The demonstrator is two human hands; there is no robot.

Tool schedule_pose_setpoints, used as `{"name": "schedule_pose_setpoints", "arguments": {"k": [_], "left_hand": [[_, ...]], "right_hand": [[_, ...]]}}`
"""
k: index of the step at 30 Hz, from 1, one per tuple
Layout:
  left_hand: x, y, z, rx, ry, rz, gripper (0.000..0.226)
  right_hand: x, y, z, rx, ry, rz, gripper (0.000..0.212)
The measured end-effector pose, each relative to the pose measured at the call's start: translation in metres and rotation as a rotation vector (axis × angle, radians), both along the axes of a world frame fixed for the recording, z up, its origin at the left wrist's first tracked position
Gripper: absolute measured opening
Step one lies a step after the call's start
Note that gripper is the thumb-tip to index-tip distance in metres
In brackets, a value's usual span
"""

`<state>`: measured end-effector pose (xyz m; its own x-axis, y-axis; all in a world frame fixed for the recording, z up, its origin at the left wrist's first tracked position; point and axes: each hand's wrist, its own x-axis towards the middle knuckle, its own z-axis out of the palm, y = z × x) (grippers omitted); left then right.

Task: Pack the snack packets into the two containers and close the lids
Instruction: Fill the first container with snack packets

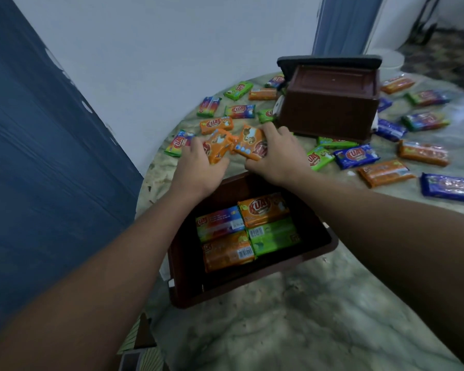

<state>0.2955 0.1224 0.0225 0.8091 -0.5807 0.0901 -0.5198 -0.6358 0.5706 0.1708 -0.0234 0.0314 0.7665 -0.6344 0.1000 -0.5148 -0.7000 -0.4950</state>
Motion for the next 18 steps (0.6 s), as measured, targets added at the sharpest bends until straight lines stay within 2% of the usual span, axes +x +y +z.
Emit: {"name": "schedule_pose_setpoints", "arguments": {"k": [6,11,18], "left_hand": [[-0.05,0.026,-0.002,0.019,-0.017,-0.022,0.067],[-0.084,0.051,-0.014,0.091,0.062,-0.02,0.068],[-0.111,0.071,-0.033,0.179,0.097,0.015,0.063]], "right_hand": [[-0.042,0.01,-0.004,-0.037,0.027,0.072,0.08],[-0.073,0.019,-0.016,-0.052,0.075,0.159,0.078],[-0.089,0.033,-0.027,-0.206,0.149,0.275,0.077]]}}
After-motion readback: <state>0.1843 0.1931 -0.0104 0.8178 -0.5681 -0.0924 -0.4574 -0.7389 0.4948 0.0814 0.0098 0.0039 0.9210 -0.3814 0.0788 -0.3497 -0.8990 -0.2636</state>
